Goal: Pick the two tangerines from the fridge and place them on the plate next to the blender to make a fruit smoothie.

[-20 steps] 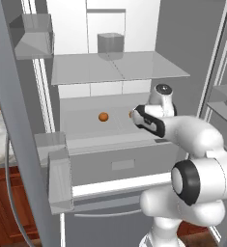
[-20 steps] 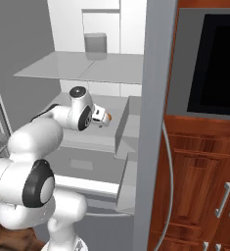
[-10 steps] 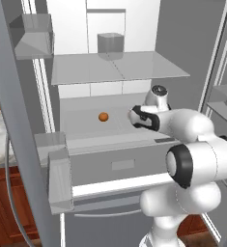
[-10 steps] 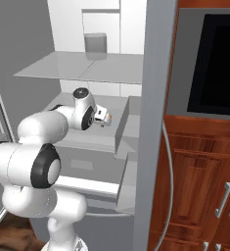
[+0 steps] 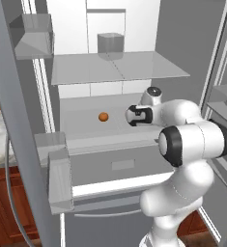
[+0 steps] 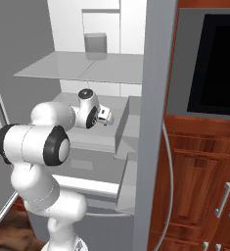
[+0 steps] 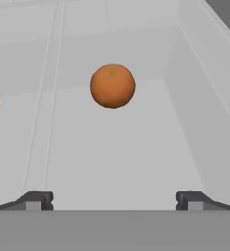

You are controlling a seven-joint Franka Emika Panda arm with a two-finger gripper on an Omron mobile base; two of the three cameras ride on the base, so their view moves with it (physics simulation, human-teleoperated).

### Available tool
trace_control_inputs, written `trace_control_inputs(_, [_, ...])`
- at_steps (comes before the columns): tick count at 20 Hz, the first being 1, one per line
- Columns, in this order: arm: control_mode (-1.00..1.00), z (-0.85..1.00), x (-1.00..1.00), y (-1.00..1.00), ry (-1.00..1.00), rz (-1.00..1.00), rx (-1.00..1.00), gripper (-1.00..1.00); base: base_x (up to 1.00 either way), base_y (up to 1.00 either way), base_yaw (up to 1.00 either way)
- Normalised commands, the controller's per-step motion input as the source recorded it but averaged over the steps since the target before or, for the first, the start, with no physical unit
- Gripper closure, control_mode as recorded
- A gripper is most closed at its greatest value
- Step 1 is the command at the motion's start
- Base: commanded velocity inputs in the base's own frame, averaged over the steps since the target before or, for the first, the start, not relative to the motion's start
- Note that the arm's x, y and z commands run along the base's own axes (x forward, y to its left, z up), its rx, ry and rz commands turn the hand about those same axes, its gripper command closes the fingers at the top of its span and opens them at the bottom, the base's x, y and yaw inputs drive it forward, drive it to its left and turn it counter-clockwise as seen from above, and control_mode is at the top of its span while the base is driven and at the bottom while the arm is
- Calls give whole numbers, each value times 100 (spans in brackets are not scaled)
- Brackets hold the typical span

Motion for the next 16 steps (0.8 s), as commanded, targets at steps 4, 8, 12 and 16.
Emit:
trace_control_inputs(4, [-100, -25, 38, 0, 0, 0, 0, -100, 0, 0, 0])
trace_control_inputs(8, [-100, -21, 37, 1, 0, 0, 0, -100, 0, 0, 0])
trace_control_inputs(12, [-100, -13, 35, 0, 0, 0, 0, -100, 0, 0, 0])
trace_control_inputs(16, [-100, -11, 25, 0, 0, 0, 0, -100, 0, 0, 0])
